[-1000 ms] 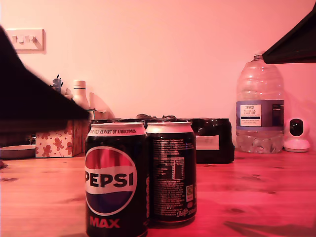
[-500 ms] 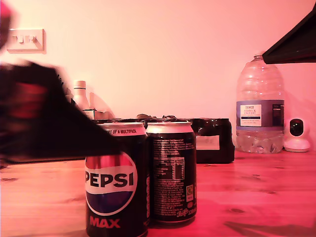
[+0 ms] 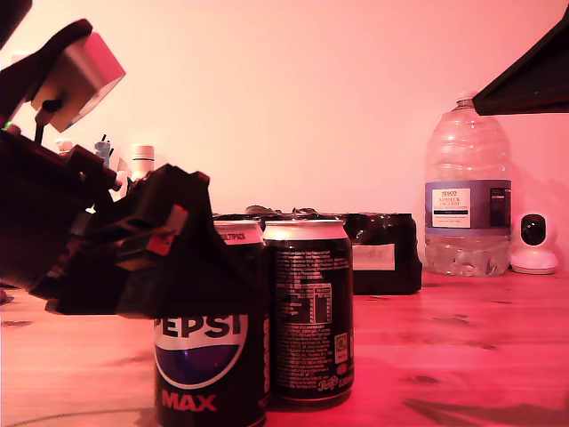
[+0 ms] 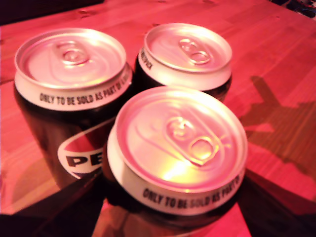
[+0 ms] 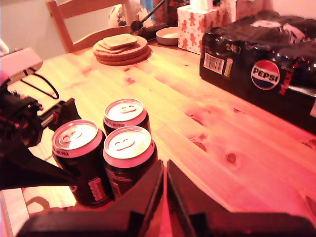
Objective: Stack up the Pepsi cans on top of each other
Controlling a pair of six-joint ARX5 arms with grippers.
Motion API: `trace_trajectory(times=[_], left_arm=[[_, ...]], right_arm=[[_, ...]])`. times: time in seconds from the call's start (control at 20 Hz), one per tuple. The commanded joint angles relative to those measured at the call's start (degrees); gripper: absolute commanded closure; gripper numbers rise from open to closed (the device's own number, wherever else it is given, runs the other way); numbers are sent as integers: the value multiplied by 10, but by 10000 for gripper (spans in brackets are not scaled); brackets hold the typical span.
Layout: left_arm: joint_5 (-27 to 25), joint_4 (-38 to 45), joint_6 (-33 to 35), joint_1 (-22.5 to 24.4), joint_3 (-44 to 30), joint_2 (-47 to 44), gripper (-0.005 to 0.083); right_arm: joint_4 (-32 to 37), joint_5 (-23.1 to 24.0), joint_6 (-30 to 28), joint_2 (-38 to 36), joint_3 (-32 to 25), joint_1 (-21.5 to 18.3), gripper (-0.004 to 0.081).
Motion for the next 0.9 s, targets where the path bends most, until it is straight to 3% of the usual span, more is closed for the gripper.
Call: trace_trajectory(times=[0.0,0.25,0.3,0.65,0.85], left_arm=[[-6,5,-3,-3,-4,2,105],[-5,4,8,-3,-4,1,384],[1,5,15,-3,-4,1,406],[49,-5,24,-3,-3,-31,407],[49,-63,42,-3,-3,-90,407]], right_arm=[[6,0,-2,3,-6,3,783],[6,0,-2,3,-6,3,783],[6,0,-2,3,-6,3,783],[6,0,-2,3,-6,3,783],[6,0,-2,3,-6,3,783]])
